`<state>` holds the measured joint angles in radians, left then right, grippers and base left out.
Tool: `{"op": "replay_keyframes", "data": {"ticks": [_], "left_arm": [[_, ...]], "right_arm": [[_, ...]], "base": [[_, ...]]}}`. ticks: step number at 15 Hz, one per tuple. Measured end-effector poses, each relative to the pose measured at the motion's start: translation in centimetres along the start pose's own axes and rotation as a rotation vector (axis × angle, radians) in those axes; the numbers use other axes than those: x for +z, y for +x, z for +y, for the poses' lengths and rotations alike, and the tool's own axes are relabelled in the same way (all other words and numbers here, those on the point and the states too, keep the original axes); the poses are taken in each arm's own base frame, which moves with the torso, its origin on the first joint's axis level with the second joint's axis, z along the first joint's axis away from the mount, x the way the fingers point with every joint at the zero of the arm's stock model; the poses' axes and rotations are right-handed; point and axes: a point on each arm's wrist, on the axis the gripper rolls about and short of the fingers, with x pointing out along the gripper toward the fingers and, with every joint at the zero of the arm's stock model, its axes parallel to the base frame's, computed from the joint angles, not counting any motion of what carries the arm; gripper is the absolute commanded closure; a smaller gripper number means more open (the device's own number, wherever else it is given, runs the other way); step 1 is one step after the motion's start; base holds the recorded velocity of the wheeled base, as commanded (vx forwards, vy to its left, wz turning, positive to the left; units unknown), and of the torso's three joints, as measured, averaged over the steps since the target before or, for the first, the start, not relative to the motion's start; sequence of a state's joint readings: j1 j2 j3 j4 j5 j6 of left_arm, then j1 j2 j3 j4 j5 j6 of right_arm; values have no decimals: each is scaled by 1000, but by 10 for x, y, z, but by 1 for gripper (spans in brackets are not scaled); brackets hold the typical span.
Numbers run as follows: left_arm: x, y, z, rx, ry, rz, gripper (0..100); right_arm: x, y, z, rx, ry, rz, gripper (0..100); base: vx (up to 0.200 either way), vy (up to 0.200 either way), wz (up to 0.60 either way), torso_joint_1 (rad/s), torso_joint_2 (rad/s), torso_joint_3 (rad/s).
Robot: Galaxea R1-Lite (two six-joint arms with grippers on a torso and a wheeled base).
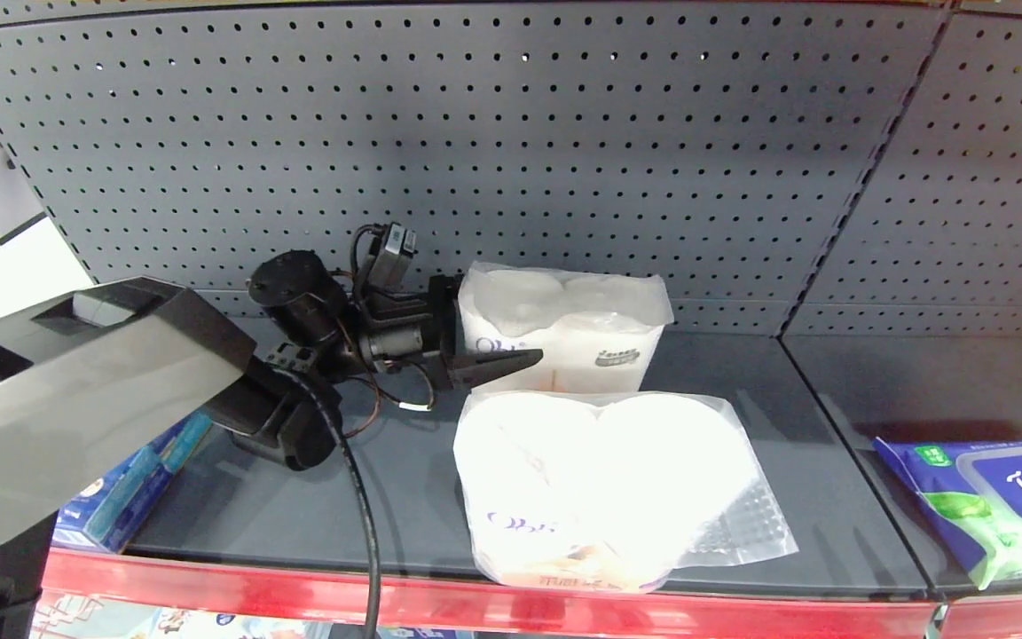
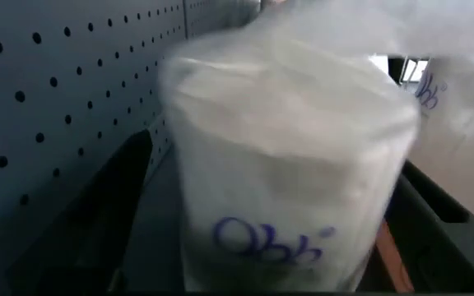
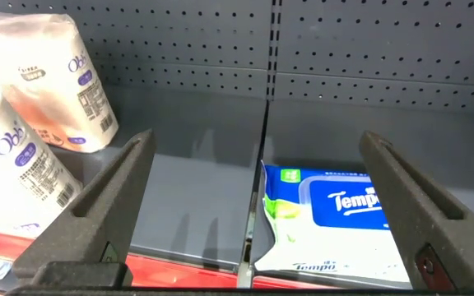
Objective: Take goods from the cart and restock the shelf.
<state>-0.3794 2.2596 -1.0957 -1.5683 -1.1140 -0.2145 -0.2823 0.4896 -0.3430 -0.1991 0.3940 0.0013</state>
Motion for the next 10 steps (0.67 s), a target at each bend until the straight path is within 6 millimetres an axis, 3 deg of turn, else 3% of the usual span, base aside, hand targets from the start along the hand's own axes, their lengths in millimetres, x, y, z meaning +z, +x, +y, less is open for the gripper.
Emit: {"op": "replay_keyframes", "data": {"ticks": [10], "left_arm": [[25,-48,-7,98,-8,28,0]], "right_arm": [[-2,0,0,4,3,5,0]], "base": [[0,0,0,0,0,0]]}}
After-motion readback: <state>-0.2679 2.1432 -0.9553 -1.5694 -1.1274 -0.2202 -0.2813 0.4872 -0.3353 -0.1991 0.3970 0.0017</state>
